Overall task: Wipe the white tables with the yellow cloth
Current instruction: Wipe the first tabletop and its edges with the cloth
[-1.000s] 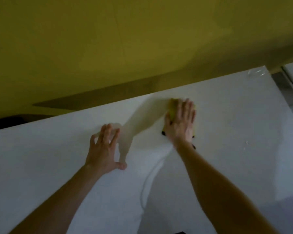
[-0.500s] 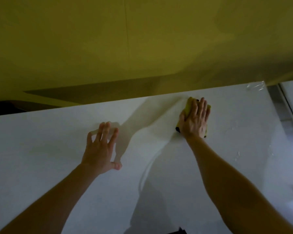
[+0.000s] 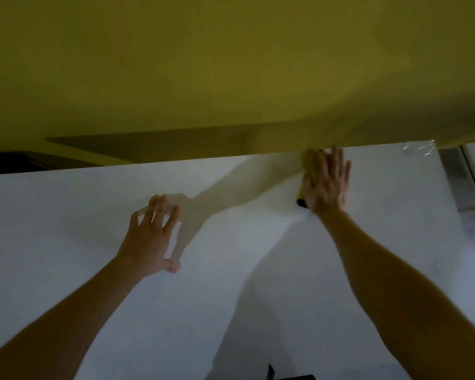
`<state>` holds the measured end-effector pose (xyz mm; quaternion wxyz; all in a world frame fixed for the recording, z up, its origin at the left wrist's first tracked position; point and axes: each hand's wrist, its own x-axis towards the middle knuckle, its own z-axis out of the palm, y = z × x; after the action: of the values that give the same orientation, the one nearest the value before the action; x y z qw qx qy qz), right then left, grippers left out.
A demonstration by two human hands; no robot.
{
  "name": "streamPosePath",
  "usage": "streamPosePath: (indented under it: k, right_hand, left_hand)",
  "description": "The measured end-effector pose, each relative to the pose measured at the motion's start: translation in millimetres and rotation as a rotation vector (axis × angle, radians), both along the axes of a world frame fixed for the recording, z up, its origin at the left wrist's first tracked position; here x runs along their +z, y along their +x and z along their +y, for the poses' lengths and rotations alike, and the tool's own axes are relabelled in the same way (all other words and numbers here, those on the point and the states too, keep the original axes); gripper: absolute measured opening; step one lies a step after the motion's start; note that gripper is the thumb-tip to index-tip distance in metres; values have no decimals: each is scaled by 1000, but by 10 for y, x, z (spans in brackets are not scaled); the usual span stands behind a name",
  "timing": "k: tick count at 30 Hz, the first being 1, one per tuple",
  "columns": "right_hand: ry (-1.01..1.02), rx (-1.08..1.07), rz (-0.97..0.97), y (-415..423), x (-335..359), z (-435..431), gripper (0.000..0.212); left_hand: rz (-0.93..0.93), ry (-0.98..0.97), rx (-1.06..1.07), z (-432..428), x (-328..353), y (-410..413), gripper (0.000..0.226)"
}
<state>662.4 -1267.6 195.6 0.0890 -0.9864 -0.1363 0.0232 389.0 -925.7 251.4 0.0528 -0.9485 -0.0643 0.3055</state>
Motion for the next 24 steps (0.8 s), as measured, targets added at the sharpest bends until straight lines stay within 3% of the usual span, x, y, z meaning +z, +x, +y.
streamPosePath:
  k: [3,5,8,11,13,17,20,24]
  right_hand:
    - [25,-137,58,29,31,78,83]
    - [77,48,75,-298,43,494,79]
    - [110,506,85,-633,100,906,67]
    - [144,628,44,-255,108,467,63]
    - [121,491,-2,141,45,-230,67]
    - [32,-48,14,811,66,-1647,73]
    - [-7,-188,32,676,131,-1488,77]
    - [13,386,49,397,138,-970,71]
  left_hand:
    - [81,92,21,-204,129,112,157]
    - [79,139,47,-386,171,195,154]
    - [-42,81,57,-718,197,366,148]
    - [-119,6,-23,-1110,85,645,137]
    - [-96,-22,-69,-1509,155,936,138]
    - [-88,-116,-138,-2279,307,1491,142]
    - [-101,-137,-185,-2629,366,1848,144]
    - [-140,-86,-184,-2778,390,2288,153]
